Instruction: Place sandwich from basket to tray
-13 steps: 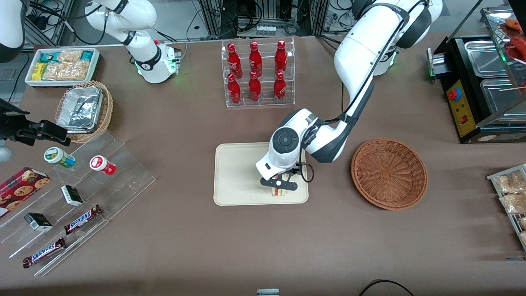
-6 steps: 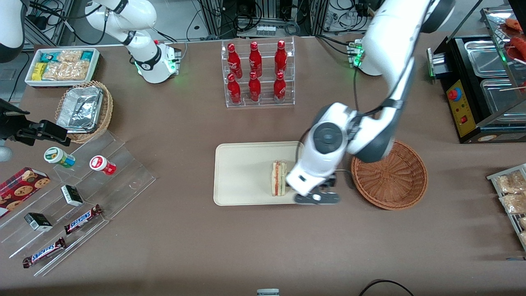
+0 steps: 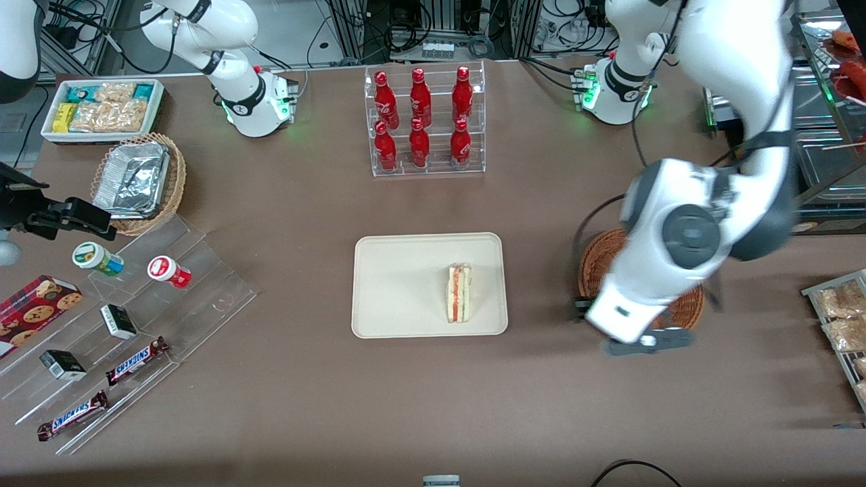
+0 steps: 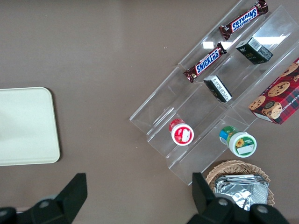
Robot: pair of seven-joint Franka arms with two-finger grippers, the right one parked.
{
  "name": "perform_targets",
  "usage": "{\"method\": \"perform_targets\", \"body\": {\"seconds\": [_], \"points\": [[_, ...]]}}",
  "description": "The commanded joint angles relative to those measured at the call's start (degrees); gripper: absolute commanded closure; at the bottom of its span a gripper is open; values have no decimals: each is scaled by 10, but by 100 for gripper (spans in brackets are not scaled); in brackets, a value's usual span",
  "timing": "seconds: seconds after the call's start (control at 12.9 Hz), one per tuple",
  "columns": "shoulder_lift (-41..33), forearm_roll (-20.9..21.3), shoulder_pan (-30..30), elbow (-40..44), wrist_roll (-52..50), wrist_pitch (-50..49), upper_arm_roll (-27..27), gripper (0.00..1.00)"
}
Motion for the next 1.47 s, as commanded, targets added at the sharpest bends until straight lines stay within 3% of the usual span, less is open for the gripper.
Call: {"method": "perform_targets", "body": {"seconds": [0.0,0.47,0.93,1.4], "points": [[-47,-28,46,-10,65,-66,-6,0],[-132,-30,107,-16,100,-189,-6,0],[-245,-27,131,-30,115,-299,-6,0],[-295,-43,129,-97,163,-310,26,0]]}}
